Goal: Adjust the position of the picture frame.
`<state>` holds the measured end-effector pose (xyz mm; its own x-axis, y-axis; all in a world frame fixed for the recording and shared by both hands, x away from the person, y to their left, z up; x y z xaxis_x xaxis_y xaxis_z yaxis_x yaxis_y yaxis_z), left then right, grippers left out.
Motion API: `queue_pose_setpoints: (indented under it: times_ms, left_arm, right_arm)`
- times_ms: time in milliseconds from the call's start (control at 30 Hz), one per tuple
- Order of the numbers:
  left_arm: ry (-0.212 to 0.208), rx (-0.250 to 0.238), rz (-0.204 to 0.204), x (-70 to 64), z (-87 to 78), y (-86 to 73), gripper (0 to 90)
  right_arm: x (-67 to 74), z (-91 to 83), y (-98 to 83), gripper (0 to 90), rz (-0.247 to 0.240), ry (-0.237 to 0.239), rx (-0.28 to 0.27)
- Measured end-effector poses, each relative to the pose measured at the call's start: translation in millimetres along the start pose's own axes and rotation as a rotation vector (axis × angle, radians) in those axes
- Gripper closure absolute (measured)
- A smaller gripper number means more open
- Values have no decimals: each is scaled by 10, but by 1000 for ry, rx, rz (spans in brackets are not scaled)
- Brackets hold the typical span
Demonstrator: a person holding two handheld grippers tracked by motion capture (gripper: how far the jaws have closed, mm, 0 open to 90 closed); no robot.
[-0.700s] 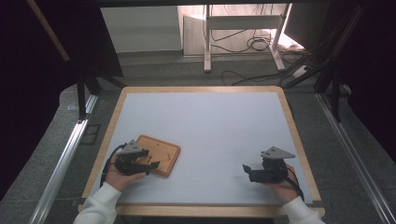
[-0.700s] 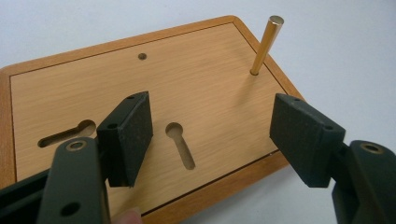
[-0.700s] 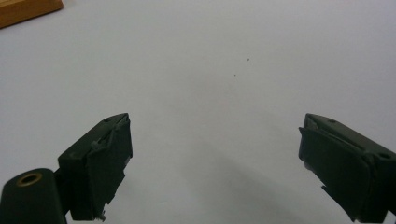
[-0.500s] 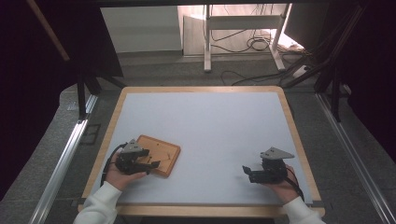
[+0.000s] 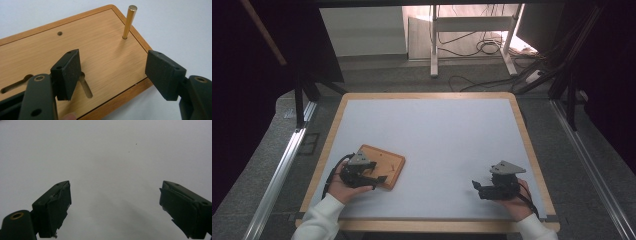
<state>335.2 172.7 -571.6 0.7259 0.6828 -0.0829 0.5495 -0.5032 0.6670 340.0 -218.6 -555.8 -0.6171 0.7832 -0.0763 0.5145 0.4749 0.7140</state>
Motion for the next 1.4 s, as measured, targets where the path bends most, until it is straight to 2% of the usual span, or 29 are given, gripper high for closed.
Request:
queue_pose_setpoints:
  times_ms: [100,267,433,667,867,1000,1100,1233,1400]
  left_arm:
    - [4,-9,15,-24,-1,39,290]
    - [18,-32,66,-87,6,125,343]
    - [22,-48,80,-118,26,189,429]
    - [1,-26,99,-154,129,257,506]
    - [-5,-7,113,-159,230,308,692]
    - [13,-12,109,-137,233,314,837]
    - [11,-16,106,-134,239,319,846]
    - [30,-23,102,-155,241,329,849]
    - [5,-40,93,-235,256,408,849]
  right_arm:
    - [0,12,-7,103,-3,0,6]
    - [1,11,-17,104,-2,-2,9]
    - [37,22,-23,104,-14,0,20]
    - [36,34,-24,104,-12,1,22]
    - [34,41,-34,104,-12,-1,29]
    - [30,35,-34,104,-9,-3,27]
    - [24,41,-37,104,-8,-4,29]
    - [24,42,-35,105,-10,-4,28]
    - [15,32,-29,106,-8,-5,24]
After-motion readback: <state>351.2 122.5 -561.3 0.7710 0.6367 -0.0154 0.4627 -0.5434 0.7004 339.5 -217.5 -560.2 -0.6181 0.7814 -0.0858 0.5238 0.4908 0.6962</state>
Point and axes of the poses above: each handheld gripper's, and its own axes: z roughly forward along the jaws, y roughly out of its top, x roughly to its left, the point moved 7 cm from there along z, roughly forward along the jaws, and after that the axes turned 4 degrees about x, right-handed, at the moved point
